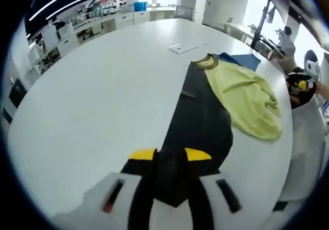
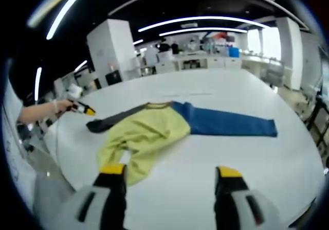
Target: Fold the garment on the visible template until the final outline fits inside the template.
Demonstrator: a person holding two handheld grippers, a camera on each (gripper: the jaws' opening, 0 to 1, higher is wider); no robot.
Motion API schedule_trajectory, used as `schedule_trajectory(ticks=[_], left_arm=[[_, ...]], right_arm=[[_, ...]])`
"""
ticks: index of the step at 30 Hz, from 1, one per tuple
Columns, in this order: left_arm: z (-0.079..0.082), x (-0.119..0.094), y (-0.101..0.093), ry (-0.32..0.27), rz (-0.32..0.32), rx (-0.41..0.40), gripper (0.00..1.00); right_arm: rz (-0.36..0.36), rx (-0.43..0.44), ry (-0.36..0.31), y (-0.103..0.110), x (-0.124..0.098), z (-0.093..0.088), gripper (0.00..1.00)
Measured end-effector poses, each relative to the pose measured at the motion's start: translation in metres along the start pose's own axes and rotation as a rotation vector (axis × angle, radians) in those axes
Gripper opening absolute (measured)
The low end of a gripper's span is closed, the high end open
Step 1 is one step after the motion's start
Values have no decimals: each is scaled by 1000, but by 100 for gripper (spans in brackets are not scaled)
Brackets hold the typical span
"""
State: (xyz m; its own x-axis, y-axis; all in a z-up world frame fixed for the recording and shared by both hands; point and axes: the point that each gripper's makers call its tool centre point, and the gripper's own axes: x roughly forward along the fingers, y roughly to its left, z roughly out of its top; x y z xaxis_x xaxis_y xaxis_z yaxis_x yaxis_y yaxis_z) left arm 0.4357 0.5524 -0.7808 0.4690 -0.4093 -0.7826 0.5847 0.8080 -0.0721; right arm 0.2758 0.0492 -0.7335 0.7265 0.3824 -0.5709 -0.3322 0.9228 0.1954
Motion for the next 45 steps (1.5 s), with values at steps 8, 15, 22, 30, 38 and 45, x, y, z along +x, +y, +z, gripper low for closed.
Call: schedule_trajectory(ticks=[8,15,22,30,38,45], left_arm=[[-26,-9,19,36,64,-14,23],[-37,-2,43,51,94,-41,21],[-35,19,66,70,85,-54,22],[-39,36,87,91,81,-90,23],[-46,33,73,103,87,-96,20],[-49,31,68,105,88,-111,15]], right_arm=[[14,-4,2,3,4,0,69],[10,-4,3,1,3,1,69],[1,-6,4,-1,-1,2,69],[6,15,-2,-1,-4,1,72],[-9,10,7,-7,-9,-1,72],[-16,6,15,-9,-9,-3,71]])
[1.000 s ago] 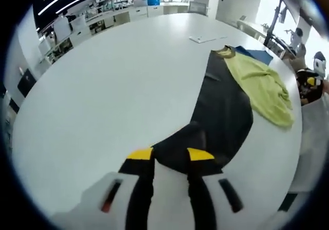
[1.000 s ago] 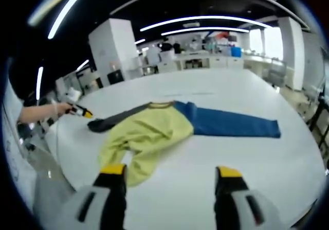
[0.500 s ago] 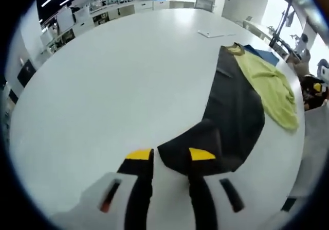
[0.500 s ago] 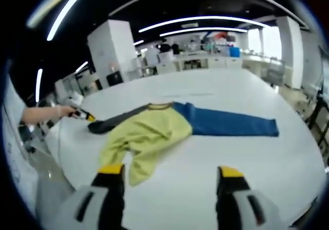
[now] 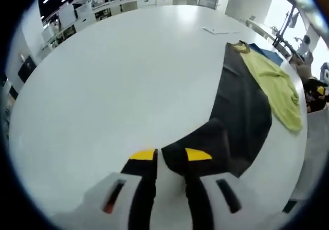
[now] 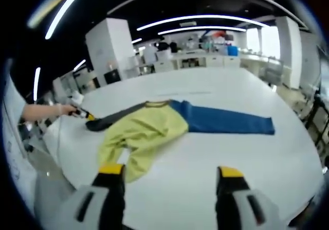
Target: Fold the garment on the visible template until the final outline fits inside the template.
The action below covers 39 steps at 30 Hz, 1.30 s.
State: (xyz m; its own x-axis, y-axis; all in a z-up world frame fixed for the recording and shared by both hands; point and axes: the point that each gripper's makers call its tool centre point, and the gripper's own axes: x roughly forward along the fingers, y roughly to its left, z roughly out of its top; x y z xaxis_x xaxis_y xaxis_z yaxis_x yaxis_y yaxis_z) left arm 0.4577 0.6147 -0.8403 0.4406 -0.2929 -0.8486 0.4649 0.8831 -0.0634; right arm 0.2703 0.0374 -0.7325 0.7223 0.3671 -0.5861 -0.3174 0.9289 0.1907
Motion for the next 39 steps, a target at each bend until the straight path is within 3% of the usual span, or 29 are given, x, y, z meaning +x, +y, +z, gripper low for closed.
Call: schedule_trajectory(ticks=[7,10,16,20,22,24,28,39], left_arm=[[-2,-6,-5,-18,22,1,0],[4,0,9,-32,2,-49,0],[-4,-20,1,-65,17,-89,0],[-9,-28,19,-87,35,-140,0],[-10,-31,17,-94,51,-149,0],[-21,-42,8,-100,67,-188,0],[-32,-55,16,-117,87,-221,0],[-66,-82,9,-142,118,-304,0]], right_arm=[[7,-3,3,4,4,1,71],[12,-10,6,6,5,-1,70],[20,-13,1,6,7,1,70],[28,-14,-11,9,8,4,70],[36,-15,-16,11,9,5,70],[42,-20,-20,13,11,6,70],[59,-21,-30,18,13,7,70],[95,-42,-57,25,13,14,70]])
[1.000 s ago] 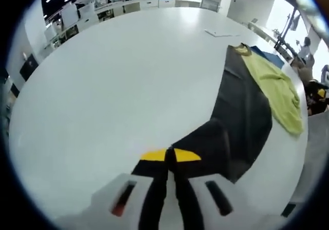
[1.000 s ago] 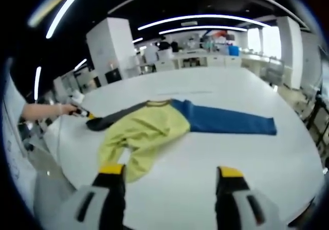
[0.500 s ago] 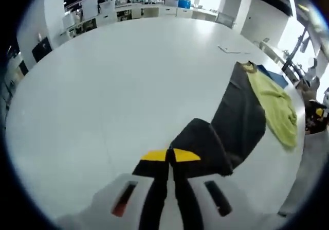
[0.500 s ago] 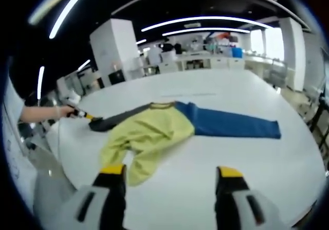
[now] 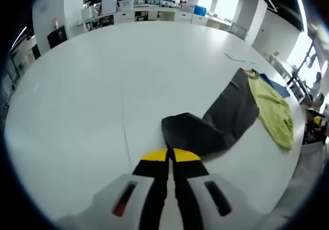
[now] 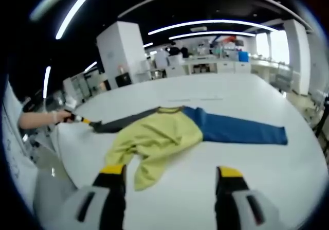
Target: Fold the garment on the visible template until the final outline fits inside the template.
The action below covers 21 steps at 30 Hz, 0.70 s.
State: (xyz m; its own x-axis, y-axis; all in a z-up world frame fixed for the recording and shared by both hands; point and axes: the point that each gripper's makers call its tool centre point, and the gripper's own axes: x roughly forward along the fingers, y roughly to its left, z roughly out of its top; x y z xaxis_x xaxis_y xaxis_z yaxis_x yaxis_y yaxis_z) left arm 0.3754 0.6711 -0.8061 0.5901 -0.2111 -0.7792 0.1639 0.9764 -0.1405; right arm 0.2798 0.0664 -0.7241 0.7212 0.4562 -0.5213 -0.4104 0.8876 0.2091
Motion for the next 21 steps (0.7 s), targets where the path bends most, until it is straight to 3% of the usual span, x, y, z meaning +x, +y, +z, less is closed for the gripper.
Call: schedule_trajectory(ticks=[4,9,21], left_arm=[[-2,-1,19,-6,6,-38,0],[-10,-8,25,-16,12,-72,0],[-47,-23,0,4,34,-119,0]], right_arm=[[6,-5,-5,1,-2,1,69],[9,-3,-16,3,-4,1,69],[3,3,-19,3,-10,-4,69]])
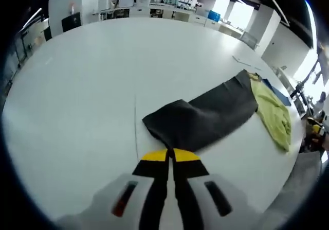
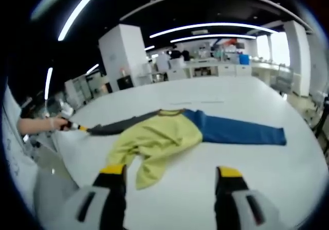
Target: Fold the garment on the visible template until the final outline fits inside the template.
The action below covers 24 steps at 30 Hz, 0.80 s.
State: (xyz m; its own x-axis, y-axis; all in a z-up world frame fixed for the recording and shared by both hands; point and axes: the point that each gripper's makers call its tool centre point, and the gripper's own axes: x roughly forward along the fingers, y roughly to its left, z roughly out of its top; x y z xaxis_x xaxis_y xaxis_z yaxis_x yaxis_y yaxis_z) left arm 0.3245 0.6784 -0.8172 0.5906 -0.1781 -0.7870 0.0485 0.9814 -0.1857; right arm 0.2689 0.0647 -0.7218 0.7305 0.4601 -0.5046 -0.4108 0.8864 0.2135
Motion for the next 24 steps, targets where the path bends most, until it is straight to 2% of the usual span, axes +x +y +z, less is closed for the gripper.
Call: schedule_trajectory(ticks=[7,11,24], left_arm=[[-12,5,-4,33,25,-20,0],[-17,8,-6,55,31,-6,0],[-22,12,1,43,33,-23,0]], right_arm=[[-19,8,9,-4,-6,-5,69],[-26,14,6,-6,-8,-6,69],[-13,14,1,-5,-7,-7,69]])
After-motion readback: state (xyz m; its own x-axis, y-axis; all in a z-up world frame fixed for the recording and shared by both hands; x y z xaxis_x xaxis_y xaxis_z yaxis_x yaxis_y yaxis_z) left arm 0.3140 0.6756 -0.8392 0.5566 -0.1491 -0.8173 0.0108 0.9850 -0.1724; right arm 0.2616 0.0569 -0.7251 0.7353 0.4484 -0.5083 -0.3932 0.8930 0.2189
